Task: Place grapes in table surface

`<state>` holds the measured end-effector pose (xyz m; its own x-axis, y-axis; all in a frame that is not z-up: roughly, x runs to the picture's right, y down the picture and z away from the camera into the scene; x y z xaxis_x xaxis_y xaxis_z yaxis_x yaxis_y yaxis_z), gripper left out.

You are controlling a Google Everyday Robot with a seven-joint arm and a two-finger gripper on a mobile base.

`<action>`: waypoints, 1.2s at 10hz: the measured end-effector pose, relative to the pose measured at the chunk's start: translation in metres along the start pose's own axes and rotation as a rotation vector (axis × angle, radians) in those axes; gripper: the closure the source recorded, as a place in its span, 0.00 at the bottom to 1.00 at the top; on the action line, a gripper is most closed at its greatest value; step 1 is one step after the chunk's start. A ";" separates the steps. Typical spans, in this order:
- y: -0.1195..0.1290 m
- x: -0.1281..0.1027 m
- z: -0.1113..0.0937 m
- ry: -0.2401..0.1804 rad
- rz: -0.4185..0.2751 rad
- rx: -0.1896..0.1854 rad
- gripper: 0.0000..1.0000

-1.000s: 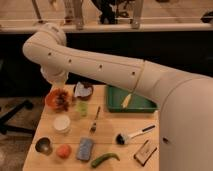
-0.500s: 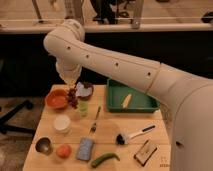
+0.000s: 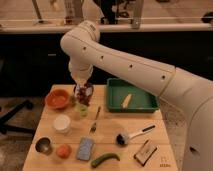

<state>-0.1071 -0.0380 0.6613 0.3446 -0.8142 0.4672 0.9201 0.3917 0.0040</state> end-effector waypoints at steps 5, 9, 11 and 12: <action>0.009 -0.002 0.005 -0.002 -0.009 -0.005 1.00; 0.008 -0.003 0.005 -0.002 -0.010 -0.005 1.00; 0.008 -0.003 0.005 -0.002 -0.010 -0.006 1.00; 0.010 -0.004 0.004 0.001 0.005 -0.007 1.00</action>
<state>-0.0996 -0.0291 0.6631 0.3495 -0.8127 0.4662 0.9197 0.3927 -0.0050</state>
